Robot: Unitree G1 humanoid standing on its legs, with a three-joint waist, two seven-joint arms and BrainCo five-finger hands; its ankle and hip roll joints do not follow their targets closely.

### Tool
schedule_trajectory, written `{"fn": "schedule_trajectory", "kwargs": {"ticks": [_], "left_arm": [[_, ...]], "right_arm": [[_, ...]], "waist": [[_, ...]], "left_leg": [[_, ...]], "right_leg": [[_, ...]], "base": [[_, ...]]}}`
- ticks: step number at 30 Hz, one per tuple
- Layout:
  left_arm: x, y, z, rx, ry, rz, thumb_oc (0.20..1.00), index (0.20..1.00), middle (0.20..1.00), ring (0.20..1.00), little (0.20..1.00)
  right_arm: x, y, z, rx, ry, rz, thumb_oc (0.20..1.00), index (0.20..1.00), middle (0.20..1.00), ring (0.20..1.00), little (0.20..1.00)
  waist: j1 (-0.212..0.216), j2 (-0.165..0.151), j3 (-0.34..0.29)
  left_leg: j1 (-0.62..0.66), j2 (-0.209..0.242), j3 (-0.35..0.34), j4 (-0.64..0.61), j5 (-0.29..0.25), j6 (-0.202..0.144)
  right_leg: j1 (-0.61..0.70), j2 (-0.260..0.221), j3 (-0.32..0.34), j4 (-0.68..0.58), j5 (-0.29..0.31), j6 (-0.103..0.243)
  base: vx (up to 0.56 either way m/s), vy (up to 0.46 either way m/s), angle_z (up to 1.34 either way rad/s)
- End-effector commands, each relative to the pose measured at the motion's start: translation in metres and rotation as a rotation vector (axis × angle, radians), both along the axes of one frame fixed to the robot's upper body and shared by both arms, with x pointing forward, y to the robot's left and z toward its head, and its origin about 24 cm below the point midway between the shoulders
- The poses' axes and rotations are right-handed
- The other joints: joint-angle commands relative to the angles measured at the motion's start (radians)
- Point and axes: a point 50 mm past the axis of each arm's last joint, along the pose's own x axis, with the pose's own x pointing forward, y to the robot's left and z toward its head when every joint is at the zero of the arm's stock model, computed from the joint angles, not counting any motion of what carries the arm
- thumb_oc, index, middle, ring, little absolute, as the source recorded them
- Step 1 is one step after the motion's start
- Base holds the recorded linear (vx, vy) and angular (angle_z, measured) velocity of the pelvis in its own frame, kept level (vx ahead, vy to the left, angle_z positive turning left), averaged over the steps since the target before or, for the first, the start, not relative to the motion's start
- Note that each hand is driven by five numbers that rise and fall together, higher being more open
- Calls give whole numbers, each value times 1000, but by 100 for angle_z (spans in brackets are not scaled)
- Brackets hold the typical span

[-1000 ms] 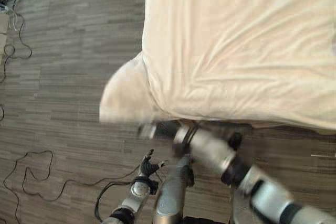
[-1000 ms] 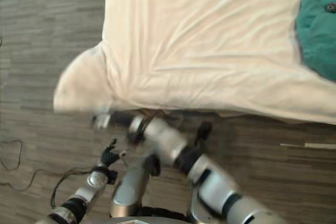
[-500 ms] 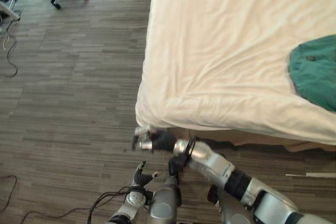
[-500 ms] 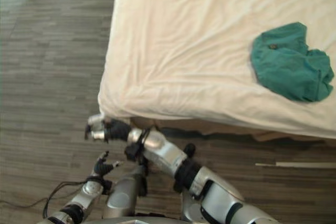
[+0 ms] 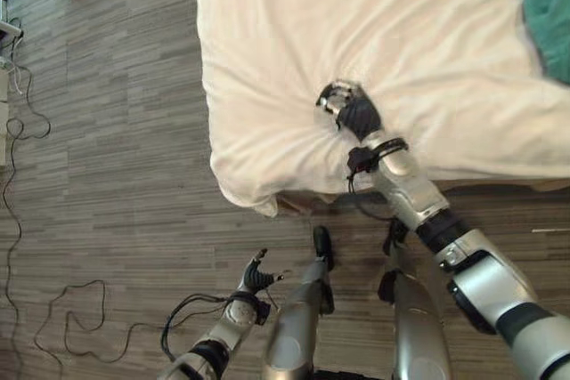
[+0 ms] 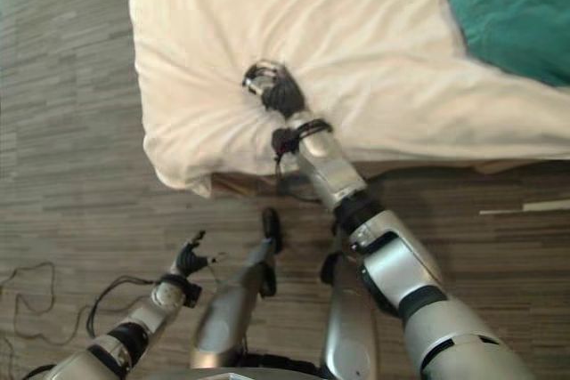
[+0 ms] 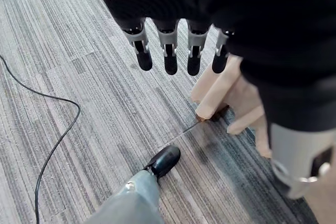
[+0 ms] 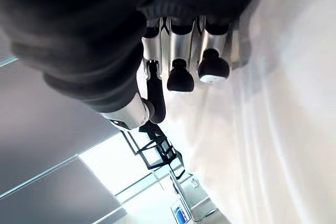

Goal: Tidy up the quilt and then pick up the clothes from the bed and put them into the laundry hamper.

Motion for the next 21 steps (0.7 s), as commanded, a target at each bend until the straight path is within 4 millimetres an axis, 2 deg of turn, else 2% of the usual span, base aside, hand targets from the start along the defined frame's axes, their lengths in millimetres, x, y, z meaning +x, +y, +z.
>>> {"fn": "schedule_trajectory", "kwargs": {"ticks": [1,2,4,5,6,7,8,9,10,11,12,13,14,17,18,19,20,21], "left_arm": [[21,8,23,-70,-129,-18,1000,1000,1000,1000,1000],[21,8,24,-73,-133,-19,1000,1000,1000,1000,1000],[20,13,27,-100,-157,-3,1000,1000,1000,1000,1000],[17,21,29,-117,-169,28,1000,1000,1000,1000,1000],[15,24,28,-114,-167,35,1000,1000,1000,1000,1000],[11,28,25,-99,-154,41,1000,1000,1000,1000,1000],[10,29,25,-96,-152,41,1000,1000,1000,1000,1000],[7,31,22,-72,-129,41,1000,1000,1000,1000,1000],[2,31,13,-35,-66,38,1000,1000,1000,1000,1000],[-1,27,7,-18,-19,32,1000,1000,1000,1000,1000],[-9,24,-6,-23,92,52,1000,1000,1000,1000,1000],[-10,24,-8,-24,105,53,1000,1000,1000,1000,1000],[-26,24,-26,-17,282,75,1000,1000,1000,1000,1000],[-43,29,-39,-5,425,113,1000,1000,1000,1000,1000],[-62,34,-49,43,519,100,1000,1000,1000,1000,1000],[-66,34,-51,90,517,79,1000,1000,1000,1000,1000],[-68,34,-52,116,515,61,1000,1000,1000,1000,1000],[-69,32,-53,164,505,34,1000,1000,1000,1000,1000]], "right_arm": [[14,-83,-31,23,150,-309,200,200,200,200,200],[13,-90,-34,32,158,-330,200,200,200,200,200],[-10,-150,-78,71,244,-465,200,200,200,200,200],[-50,-192,-125,112,332,-562,200,200,200,200,200],[-64,-201,-138,134,357,-587,200,200,200,200,200],[-89,-214,-161,151,414,-621,200,200,200,200,200],[-93,-216,-164,153,427,-630,200,200,200,200,200],[-114,-225,-184,169,490,-667,200,200,200,200,200],[-143,-230,-212,168,614,-706,200,200,200,200,200],[-157,-230,-231,175,717,-726,661,661,661,661,661],[-176,-218,-260,165,859,-726,1000,1000,1000,1000,1000],[-178,-217,-262,163,871,-723,1000,1000,1000,1000,1000],[-195,-198,-288,184,1007,-684,1000,1000,1000,1000,1000],[-204,-189,-300,187,1068,-667,1000,1000,1000,1000,1000],[-205,-170,-308,139,1100,-590,1000,1000,1000,1000,1000],[-202,-162,-309,127,1105,-550,1000,1000,1000,1000,1000],[-200,-160,-310,122,1106,-537,1000,1000,1000,1000,1000],[-197,-151,-311,95,1106,-496,1000,1000,1000,1000,1000]], "waist": [[-35,-46,20],[-38,-47,20],[-67,-75,20],[-103,-109,20],[-114,-120,20],[-135,-142,20],[-139,-146,20],[-163,-168,20],[-191,-199,-21],[-204,-214,-53],[-219,-228,-99],[-220,-230,-103],[-232,-241,-143],[-235,-247,-162],[-223,-249,-175],[-215,-249,-179],[-210,-249,-181],[-200,-248,-192]], "left_leg": [[-81,-49,6,202,-130,20],[-81,-48,7,207,-134,21],[-66,-45,7,246,-163,31],[-24,-35,18,260,-182,39],[-6,-30,23,260,-186,41],[35,-21,34,260,-193,43],[43,-19,36,260,-195,44],[94,-6,50,253,-200,44],[163,11,72,227,-205,42],[204,18,82,203,-202,41],[263,25,86,160,-196,46],[268,25,85,156,-196,46],[312,24,87,121,-195,54],[335,27,102,110,-197,57],[387,51,177,103,-225,50],[398,67,224,101,-224,48],[402,73,241,100,-224,48],[411,86,288,96,-224,47]], "right_leg": [[35,-48,41,181,-223,33],[36,-48,42,185,-225,32],[57,-45,56,203,-239,27],[102,-40,67,200,-240,27],[121,-39,69,196,-239,28],[163,-35,72,183,-234,29],[172,-35,73,180,-232,30],[224,-30,81,158,-223,33],[287,-24,102,116,-204,43],[319,-21,120,96,-192,51],[359,-14,152,76,-175,69],[362,-13,154,75,-174,71],[391,-2,186,54,-156,87],[392,2,181,62,-152,102],[392,-4,81,114,-176,130],[388,-3,21,148,-192,130],[386,-2,1,162,-200,128],[391,-3,-67,184,-221,115]], "base": [[-14,44,6],[-2,34,14],[12,45,11],[29,56,-10],[42,61,-20],[15,28,-29],[20,38,-34],[98,56,-47],[157,100,-46],[277,122,-88],[196,93,-79],[261,40,-67],[161,-20,-24],[102,-50,-15],[39,-62,-21],[8,-54,-59],[-75,-55,-147],[-40,-64,-216]]}}
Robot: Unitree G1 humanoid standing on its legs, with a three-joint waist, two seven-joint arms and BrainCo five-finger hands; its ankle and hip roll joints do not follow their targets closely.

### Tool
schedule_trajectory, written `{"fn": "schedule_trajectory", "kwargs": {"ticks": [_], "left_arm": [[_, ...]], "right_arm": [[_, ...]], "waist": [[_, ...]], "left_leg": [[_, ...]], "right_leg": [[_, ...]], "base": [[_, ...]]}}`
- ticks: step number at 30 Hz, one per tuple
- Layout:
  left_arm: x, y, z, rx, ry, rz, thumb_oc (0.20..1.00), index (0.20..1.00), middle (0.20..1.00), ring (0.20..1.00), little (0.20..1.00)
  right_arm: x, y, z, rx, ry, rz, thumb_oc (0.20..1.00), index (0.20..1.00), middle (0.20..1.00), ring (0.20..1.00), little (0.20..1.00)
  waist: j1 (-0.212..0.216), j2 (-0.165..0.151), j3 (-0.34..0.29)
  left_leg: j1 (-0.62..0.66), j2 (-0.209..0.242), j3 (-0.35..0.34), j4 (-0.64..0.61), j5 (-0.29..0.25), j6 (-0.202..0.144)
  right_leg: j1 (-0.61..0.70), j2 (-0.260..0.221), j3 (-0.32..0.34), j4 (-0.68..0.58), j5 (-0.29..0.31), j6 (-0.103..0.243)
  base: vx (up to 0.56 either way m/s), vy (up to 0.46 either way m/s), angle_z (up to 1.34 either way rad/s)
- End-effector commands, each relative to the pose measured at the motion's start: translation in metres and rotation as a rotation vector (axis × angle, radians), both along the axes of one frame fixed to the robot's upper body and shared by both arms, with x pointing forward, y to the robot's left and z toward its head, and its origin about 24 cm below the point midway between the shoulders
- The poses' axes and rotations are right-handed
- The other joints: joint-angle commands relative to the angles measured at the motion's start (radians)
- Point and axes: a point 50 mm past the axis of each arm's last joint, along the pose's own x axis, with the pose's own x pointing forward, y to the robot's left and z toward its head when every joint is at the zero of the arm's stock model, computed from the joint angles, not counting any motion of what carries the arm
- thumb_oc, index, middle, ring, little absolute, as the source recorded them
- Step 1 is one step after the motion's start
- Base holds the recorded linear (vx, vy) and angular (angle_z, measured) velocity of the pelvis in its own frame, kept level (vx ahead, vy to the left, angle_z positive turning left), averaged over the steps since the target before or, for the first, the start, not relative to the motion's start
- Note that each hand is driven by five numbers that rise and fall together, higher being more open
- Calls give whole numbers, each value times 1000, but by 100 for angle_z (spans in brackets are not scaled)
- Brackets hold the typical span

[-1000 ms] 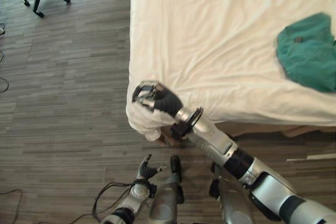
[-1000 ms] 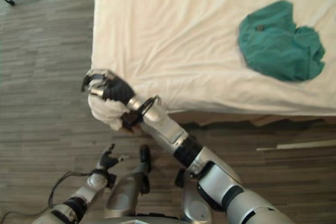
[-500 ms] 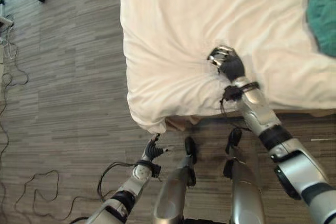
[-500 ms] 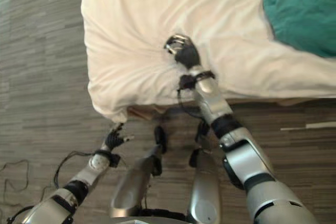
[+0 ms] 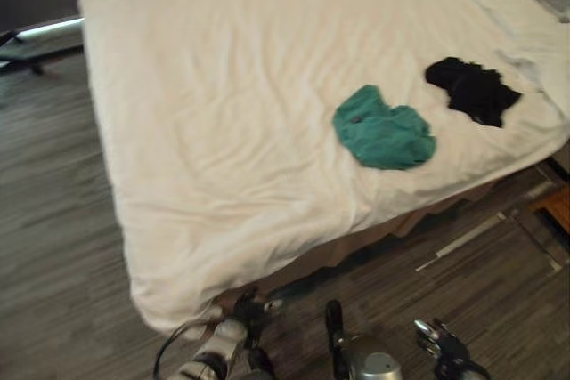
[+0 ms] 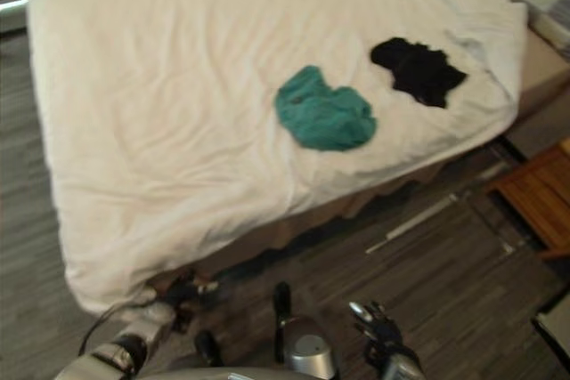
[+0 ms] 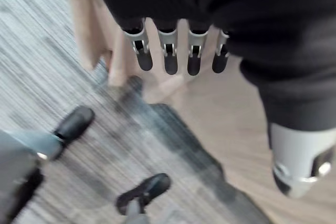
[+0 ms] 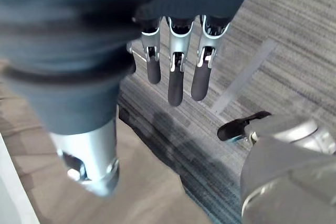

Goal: Tidy up the quilt and then pick up the clothes from the bed and put them into the laundry hamper.

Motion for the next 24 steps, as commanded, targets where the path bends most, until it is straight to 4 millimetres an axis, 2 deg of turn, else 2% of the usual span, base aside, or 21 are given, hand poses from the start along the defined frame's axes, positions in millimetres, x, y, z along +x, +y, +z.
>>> {"fn": "schedule_trajectory", "kwargs": {"ticks": [1,2,3,6,7,8,9,10,11,12,13,14,15,16,19,20,22,23,24], "left_arm": [[14,3,7,135,-37,-177,1000,1000,1000,1000,1000],[19,-5,7,126,-53,-203,1000,1000,1000,1000,1000],[20,-6,8,122,-56,-216,1000,1000,1000,1000,1000],[35,-29,13,134,-91,-416,1000,1000,1000,1000,1000],[39,-36,15,153,-128,-469,1000,1000,1000,1000,1000],[41,-39,16,165,-152,-496,1000,1000,1000,1000,1000],[42,-41,17,177,-171,-496,1000,1000,1000,1000,1000],[44,-36,19,176,-186,-385,1000,1000,1000,1000,1000],[44,-32,19,175,-195,-331,1000,1000,1000,1000,1000],[44,-30,19,171,-202,-317,1000,1000,1000,1000,1000],[41,-24,18,153,-207,-264,1000,1000,1000,1000,1000],[40,-23,18,148,-211,-259,1000,1000,1000,1000,1000],[39,-21,18,126,-216,-236,1000,1000,1000,1000,1000],[36,-20,17,112,-226,-208,1000,1000,1000,1000,1000],[35,-20,17,117,-240,-212,1000,1000,1000,1000,1000],[34,-15,17,118,-247,-188,1000,1000,1000,1000,1000],[35,-14,18,124,-249,-189,1000,1000,1000,1000,1000],[35,-12,18,131,-248,-184,1000,1000,1000,1000,1000],[37,-10,19,144,-254,-181,1000,1000,1000,1000,1000]], "right_arm": [[34,-18,23,-98,-132,107,1000,1000,1000,1000,1000],[30,-13,19,-108,-109,137,1000,1000,1000,1000,1000],[29,-13,18,-109,-104,135,1000,1000,1000,1000,1000],[17,-16,14,-155,-68,202,1000,1000,1000,1000,1000],[16,-17,14,-206,-58,264,1000,1000,1000,1000,1000],[15,-18,14,-227,-46,303,1000,1000,1000,1000,1000],[14,-20,13,-245,-29,329,1000,1000,1000,1000,1000],[14,-20,13,-292,-29,441,1000,1000,1000,1000,1000],[16,-19,13,-316,-29,501,1000,1000,1000,1000,1000],[18,-17,13,-327,-29,529,1000,1000,1000,1000,1000],[22,-12,13,-345,-38,587,1000,1000,1000,1000,1000],[23,-11,13,-343,-40,591,1000,1000,1000,1000,1000],[27,-7,14,-342,-48,607,1000,1000,1000,1000,1000],[32,-1,16,-348,-71,640,1000,1000,1000,1000,1000],[39,5,19,-358,-112,649,1000,1000,1000,1000,1000],[41,13,19,-363,-127,656,1000,1000,1000,1000,1000],[42,13,20,-350,-126,616,1000,1000,1000,1000,1000],[41,12,20,-342,-127,590,1000,1000,1000,1000,1000],[38,10,19,-318,-122,540,1000,1000,1000,1000,1000]], "waist": [[37,18,14],[37,11,-3],[35,11,-6],[1,12,-27],[-7,12,-30],[-3,9,-28],[7,9,-25],[45,-6,-12],[78,-1,-3],[97,1,-1],[118,-1,-4],[125,-3,-5],[138,1,-4],[148,14,-13],[155,31,-16],[155,48,-28],[158,63,-33],[155,81,-28],[132,85,-6]], "left_leg": [[-74,16,72,98,-32,60],[-67,6,78,115,-53,63],[-64,4,77,116,-55,63],[-64,-27,61,194,-103,63],[-76,-26,39,285,-118,56],[-105,-17,-2,387,-95,41],[-153,-3,-52,490,-73,22],[-313,-84,-244,655,3,33],[-382,-154,-339,687,2,51],[-391,-180,-380,649,-1,62],[-363,-200,-433,517,-21,84],[-352,-204,-442,484,-33,92],[-314,-205,-474,375,-47,103],[-277,-213,-535,226,-23,102],[-250,-216,-561,158,-5,105],[-227,-212,-534,116,2,119],[-215,-192,-488,109,8,123],[-199,-167,-447,103,7,136],[-172,-161,-430,110,-16,163]], "right_leg": [[9,-139,-196,226,-244,-28],[36,-137,-218,188,-239,-38],[38,-133,-212,182,-238,-39],[76,-93,-159,104,-239,-78],[85,-78,-132,80,-238,-97],[97,-67,-104,62,-236,-112],[110,-55,-71,42,-232,-126],[118,-45,31,1,-195,-148],[125,-31,105,-16,-179,-144],[128,-25,145,-23,-174,-138],[127,-20,196,-25,-178,-126],[126,-19,210,-24,-181,-123],[129,-12,241,-22,-184,-117],[113,2,271,-12,-186,-117],[90,12,276,36,-213,-115],[66,21,245,140,-267,-113],[31,-11,165,269,-286,-98],[-52,-62,94,465,-246,-57],[-167,-46,87,579,-193,-44]], "base": [[50,-111,-165],[95,-97,-94],[143,-117,-39],[141,-82,-74],[176,-56,-59],[232,-100,-88],[177,-85,-181],[180,31,-201],[207,131,-291],[287,259,-257],[270,193,-330],[303,210,-282],[395,191,-331],[436,251,-232],[299,204,-117],[297,193,-57],[312,197,-35],[469,194,-23],[458,151,-17]]}}
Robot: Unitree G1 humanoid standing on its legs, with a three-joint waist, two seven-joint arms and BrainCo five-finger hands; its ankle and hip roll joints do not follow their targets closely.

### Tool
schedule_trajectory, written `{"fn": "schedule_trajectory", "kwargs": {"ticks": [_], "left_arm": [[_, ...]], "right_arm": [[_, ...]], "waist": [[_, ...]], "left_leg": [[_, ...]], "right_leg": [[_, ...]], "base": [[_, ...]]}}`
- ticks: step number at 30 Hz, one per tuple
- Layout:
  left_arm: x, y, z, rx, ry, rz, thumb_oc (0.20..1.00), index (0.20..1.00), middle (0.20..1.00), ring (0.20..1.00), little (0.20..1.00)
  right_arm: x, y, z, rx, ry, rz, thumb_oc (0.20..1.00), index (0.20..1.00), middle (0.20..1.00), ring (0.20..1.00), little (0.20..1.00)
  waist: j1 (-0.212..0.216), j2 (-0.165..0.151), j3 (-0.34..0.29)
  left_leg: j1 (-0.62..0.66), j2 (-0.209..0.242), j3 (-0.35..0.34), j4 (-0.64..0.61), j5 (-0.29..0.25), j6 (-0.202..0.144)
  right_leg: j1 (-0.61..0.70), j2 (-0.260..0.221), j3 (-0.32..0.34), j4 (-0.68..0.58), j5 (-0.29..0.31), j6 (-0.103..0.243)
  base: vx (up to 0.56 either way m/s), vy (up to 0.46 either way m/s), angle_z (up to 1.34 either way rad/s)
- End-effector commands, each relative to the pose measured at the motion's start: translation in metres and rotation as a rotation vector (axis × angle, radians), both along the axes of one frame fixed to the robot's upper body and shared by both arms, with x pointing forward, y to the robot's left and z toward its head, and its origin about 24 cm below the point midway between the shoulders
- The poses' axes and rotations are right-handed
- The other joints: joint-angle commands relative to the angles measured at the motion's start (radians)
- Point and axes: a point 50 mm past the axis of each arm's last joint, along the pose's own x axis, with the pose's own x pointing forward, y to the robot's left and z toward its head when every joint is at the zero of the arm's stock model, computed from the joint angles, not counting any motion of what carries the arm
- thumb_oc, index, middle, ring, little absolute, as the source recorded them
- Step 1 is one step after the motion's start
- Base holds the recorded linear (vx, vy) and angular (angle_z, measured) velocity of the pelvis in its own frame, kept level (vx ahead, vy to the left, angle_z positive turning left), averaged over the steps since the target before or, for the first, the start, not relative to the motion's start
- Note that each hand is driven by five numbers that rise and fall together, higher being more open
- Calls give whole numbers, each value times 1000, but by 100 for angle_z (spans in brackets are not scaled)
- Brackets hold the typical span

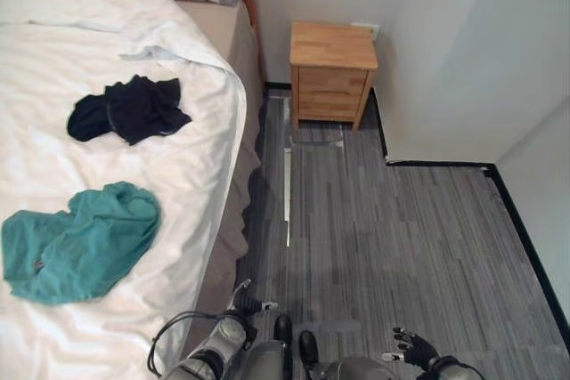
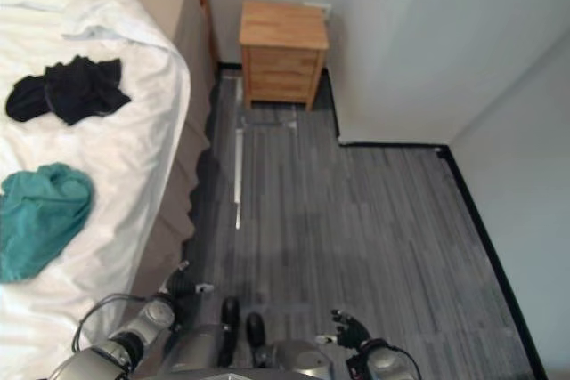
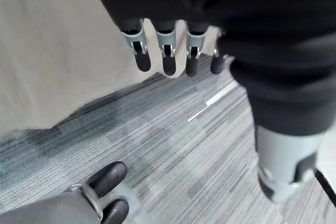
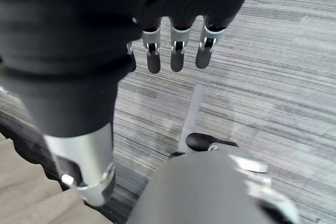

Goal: Tidy up the quilt and then pick up the clothes from the bed and put them into the laundry hamper.

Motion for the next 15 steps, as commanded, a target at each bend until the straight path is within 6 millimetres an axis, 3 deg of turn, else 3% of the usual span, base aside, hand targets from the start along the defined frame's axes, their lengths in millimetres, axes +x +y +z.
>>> {"fn": "schedule_trajectory", "kwargs": {"ticks": [1,3,4,6,10,11,12,13,14,15], "left_arm": [[0,1,1,1,-33,19,1000,1000,1000,1000,1000],[2,2,3,-2,-34,-4,1000,1000,1000,1000,1000],[4,3,4,-1,-29,-29,1000,1000,1000,1000,1000],[4,4,4,11,-16,-55,1000,1000,1000,1000,1000],[4,4,4,11,-16,-56,1000,1000,1000,1000,1000],[1,6,3,21,-3,-68,1000,1000,1000,1000,1000],[-11,5,-4,1,25,27,1000,1000,1000,1000,1000],[-11,5,-3,-37,-6,77,1000,1000,1000,1000,1000],[-8,6,-1,-37,-16,73,1000,1000,1000,1000,1000],[-6,9,1,-37,-28,70,1000,1000,1000,1000,1000]], "right_arm": [[44,-1,25,51,-200,-64,1000,1000,1000,1000,1000],[40,-3,24,58,-204,-74,1000,1000,1000,1000,1000],[36,-5,23,62,-199,-84,1000,1000,1000,1000,1000],[34,-4,22,58,-194,-75,1000,1000,1000,1000,1000],[34,-5,22,57,-194,-75,1000,1000,1000,1000,1000],[32,-3,20,50,-173,-74,1000,1000,1000,1000,1000],[29,-20,17,21,-96,-147,1000,1000,1000,1000,1000],[25,-31,18,-33,-83,-103,1000,1000,1000,1000,1000],[23,-34,17,-43,-83,-96,1000,1000,1000,1000,1000],[23,-37,18,-45,-84,-80,1000,1000,1000,1000,1000]], "waist": [[34,46,53],[0,27,63],[-19,10,61],[-33,-1,70],[-34,0,71],[-41,-8,69],[-62,26,17],[-16,-3,34],[5,-15,45],[39,-25,56]], "left_leg": [[126,16,20,-30,-83,-21],[173,-6,22,-28,-116,-28],[210,-27,29,-31,-143,-40],[247,-42,42,-17,-171,-47],[248,-41,41,-16,-172,-47],[286,-66,60,24,-212,-47],[361,2,106,311,-185,-130],[67,3,74,764,-46,-167],[-42,-5,61,808,-51,-154],[-101,7,56,695,-76,-127]], "right_leg": [[-199,-154,-42,386,86,51],[-188,-130,-53,229,96,41],[-162,-131,-79,77,113,38],[-148,-142,-131,-28,161,48],[-145,-141,-132,-31,162,48],[-188,-173,-184,-53,200,54],[-133,-159,-214,-61,127,-25],[-10,-176,-153,-115,111,-61],[27,-183,-135,-130,110,-59],[75,-186,-117,-147,98,-51]], "base": [[496,47,-19],[551,-30,-1],[642,-29,21],[462,3,38],[141,11,16],[1217,42,8],[1575,-50,-4],[1281,-100,31],[678,-76,84],[498,58,110]]}}
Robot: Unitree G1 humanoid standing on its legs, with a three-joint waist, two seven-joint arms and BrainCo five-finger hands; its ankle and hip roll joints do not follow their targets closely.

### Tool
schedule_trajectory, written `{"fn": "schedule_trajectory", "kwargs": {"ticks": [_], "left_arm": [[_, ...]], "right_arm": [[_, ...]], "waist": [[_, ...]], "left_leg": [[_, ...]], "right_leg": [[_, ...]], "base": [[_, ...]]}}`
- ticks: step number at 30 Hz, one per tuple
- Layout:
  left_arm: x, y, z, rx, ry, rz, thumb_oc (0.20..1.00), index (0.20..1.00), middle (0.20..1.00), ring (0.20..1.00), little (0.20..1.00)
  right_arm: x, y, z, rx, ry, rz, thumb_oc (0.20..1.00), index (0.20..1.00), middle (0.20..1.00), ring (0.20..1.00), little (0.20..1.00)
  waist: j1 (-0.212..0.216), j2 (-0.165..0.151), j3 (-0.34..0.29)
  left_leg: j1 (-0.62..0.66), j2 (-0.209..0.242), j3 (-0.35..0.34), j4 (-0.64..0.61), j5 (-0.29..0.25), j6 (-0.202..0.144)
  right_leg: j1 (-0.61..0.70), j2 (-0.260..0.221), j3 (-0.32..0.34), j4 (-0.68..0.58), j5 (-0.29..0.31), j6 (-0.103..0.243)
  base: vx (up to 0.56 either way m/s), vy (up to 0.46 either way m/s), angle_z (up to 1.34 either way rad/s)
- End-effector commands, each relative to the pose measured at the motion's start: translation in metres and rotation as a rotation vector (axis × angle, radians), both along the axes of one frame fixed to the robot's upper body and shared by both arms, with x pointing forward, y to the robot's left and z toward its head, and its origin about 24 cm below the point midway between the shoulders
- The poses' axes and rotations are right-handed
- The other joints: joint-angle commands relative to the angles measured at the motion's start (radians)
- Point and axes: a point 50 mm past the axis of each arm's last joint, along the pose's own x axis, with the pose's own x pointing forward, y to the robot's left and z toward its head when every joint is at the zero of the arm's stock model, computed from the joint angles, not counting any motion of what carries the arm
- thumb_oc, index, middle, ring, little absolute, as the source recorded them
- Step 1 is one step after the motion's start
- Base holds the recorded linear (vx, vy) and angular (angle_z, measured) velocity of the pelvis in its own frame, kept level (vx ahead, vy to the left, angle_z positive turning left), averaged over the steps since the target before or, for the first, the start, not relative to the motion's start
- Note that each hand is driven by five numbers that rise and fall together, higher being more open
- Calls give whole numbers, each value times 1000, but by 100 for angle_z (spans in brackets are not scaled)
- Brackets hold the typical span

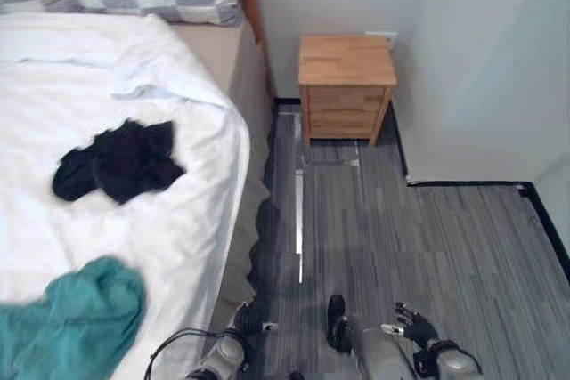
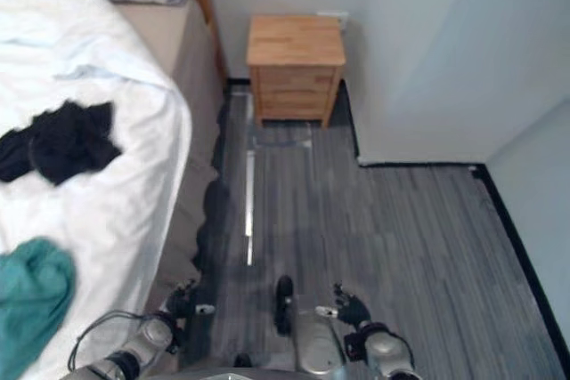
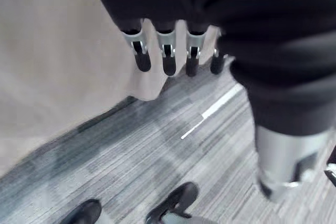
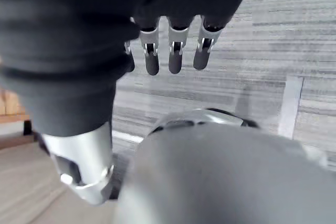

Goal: Tidy up the quilt and then pick up the clothes from the bed and put them into the laundry hamper.

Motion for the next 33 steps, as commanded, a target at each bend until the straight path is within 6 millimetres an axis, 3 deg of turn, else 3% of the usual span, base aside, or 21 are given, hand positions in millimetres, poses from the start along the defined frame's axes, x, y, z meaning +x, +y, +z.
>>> {"fn": "schedule_trajectory", "kwargs": {"ticks": [1,3,4,5,6,7,8,10,11,12,13,14,16,17,19,23,26,28,30,31,33], "left_arm": [[7,12,-1,60,28,6,1000,1000,1000,1000,1000],[3,14,-2,45,26,37,1000,1000,1000,1000,1000],[-1,14,-4,46,29,37,1000,1000,1000,1000,1000],[-9,13,-8,55,51,19,1000,1000,1000,1000,1000],[-11,13,-8,55,55,16,1000,1000,1000,1000,1000],[-18,15,-11,52,73,35,1000,1000,1000,1000,1000],[-19,16,-12,52,79,42,1000,1000,1000,1000,1000],[-24,19,-14,74,109,40,1000,1000,1000,1000,1000],[-25,22,-13,86,112,31,1000,1000,1000,1000,1000],[-25,23,-13,87,111,27,1000,1000,1000,1000,1000],[-23,24,-12,85,103,19,1000,1000,1000,1000,1000],[-17,27,-8,79,81,2,1000,1000,1000,1000,1000],[-12,29,-5,81,66,-15,1000,1000,1000,1000,1000],[-8,29,-4,87,58,-30,1000,1000,1000,1000,1000],[-7,29,-4,86,57,-12,1000,1000,1000,1000,1000],[-8,30,-5,68,70,47,1000,1000,1000,1000,1000],[-22,38,-8,65,72,175,1000,1000,1000,1000,1000],[-23,39,-8,71,69,188,1000,1000,1000,1000,1000],[-30,38,-11,78,88,177,1000,1000,1000,1000,1000],[-34,39,-12,85,103,172,1000,1000,1000,1000,1000],[-41,43,-14,87,117,197,1000,1000,1000,1000,1000]], "right_arm": [[13,-19,7,-79,-15,67,1000,1000,1000,1000,1000],[19,-15,9,-79,-30,99,1000,1000,1000,1000,1000],[20,-13,9,-83,-35,113,1000,1000,1000,1000,1000],[21,-10,9,-87,-53,107,1000,1000,1000,1000,1000],[22,-10,9,-85,-55,104,1000,1000,1000,1000,1000],[27,-5,10,-80,-63,92,1000,1000,1000,1000,1000],[28,-4,10,-80,-62,90,1000,1000,1000,1000,1000],[34,1,12,-67,-72,93,1000,1000,1000,1000,1000],[37,5,14,-50,-101,105,1000,1000,1000,1000,1000],[37,5,14,-48,-105,105,1000,1000,1000,1000,1000],[38,7,15,-44,-119,118,1000,1000,1000,1000,1000],[38,8,16,-37,-138,126,1000,1000,1000,1000,1000],[39,9,17,-33,-145,122,1000,1000,1000,1000,1000],[39,8,17,-35,-140,108,1000,1000,1000,1000,1000],[37,8,15,-41,-127,111,1000,1000,1000,1000,1000],[30,9,14,-129,-144,238,1000,1000,1000,1000,1000],[59,21,37,-193,-304,373,1000,1000,1000,1000,1000],[76,25,56,-253,-413,372,1000,1000,1000,1000,1000],[92,22,94,-347,-634,335,1000,1000,1000,1000,1000],[97,17,111,-379,-726,319,1000,1000,1000,1000,1000],[110,9,144,-448,-894,321,1000,1000,1000,1000,1000]], "waist": [[64,-7,-26],[85,6,-27],[102,18,-24],[122,40,-32],[126,40,-40],[154,40,-67],[161,43,-75],[175,59,-92],[154,85,-72],[152,90,-71],[142,95,-60],[129,90,-47],[115,85,-36],[94,70,-37],[73,67,-39],[45,64,-55],[103,35,-72],[110,30,-73],[74,28,-66],[55,24,-65],[47,4,-69]], "left_leg": [[-38,19,41,-338,73,192],[-25,6,61,-603,87,193],[-32,13,82,-738,129,181],[-65,71,154,-867,226,161],[-57,72,173,-875,222,169],[-28,53,177,-919,211,191],[-25,54,177,-927,212,194],[21,60,187,-952,213,216],[100,57,137,-984,195,246],[111,61,130,-989,192,248],[141,62,113,-1001,185,252],[180,60,90,-1020,174,244],[209,56,73,-1035,166,234],[231,36,49,-1037,142,233],[249,30,20,-1028,116,236],[266,36,-74,-970,47,241],[245,94,-78,-926,65,198],[236,128,-29,-950,100,177],[242,221,244,-949,146,134],[265,244,347,-915,121,125],[257,249,457,-799,79,134]], "right_leg": [[277,73,89,-665,372,131],[311,88,111,-693,360,146],[340,98,119,-700,348,149],[382,122,110,-677,296,140],[387,124,105,-669,278,137],[436,128,108,-622,214,150],[438,126,101,-602,205,154],[374,75,38,-390,237,202],[199,52,37,-170,288,223],[180,52,34,-166,293,221],[150,49,27,-179,299,217],[144,43,8,-309,313,211],[163,40,5,-436,332,210],[154,17,39,-596,416,231],[136,-1,89,-692,464,251],[121,-14,220,-728,478,252],[197,-2,135,-684,439,223],[232,-5,65,-689,421,218],[290,-50,-128,-646,371,216],[313,-68,-184,-628,358,228],[329,-87,-250,-619,363,224]], "base": [[582,128,57],[508,146,-68],[716,134,-152],[640,92,-163],[734,112,-114],[406,82,-47],[537,139,-16],[489,164,-32],[427,145,-30],[430,79,-20],[457,-114,14],[530,-155,29],[511,-192,68],[510,-196,96],[499,-191,90],[487,-298,130],[518,-499,190],[141,-267,98],[-8,-153,218],[-79,-47,298],[-170,26,334]]}}
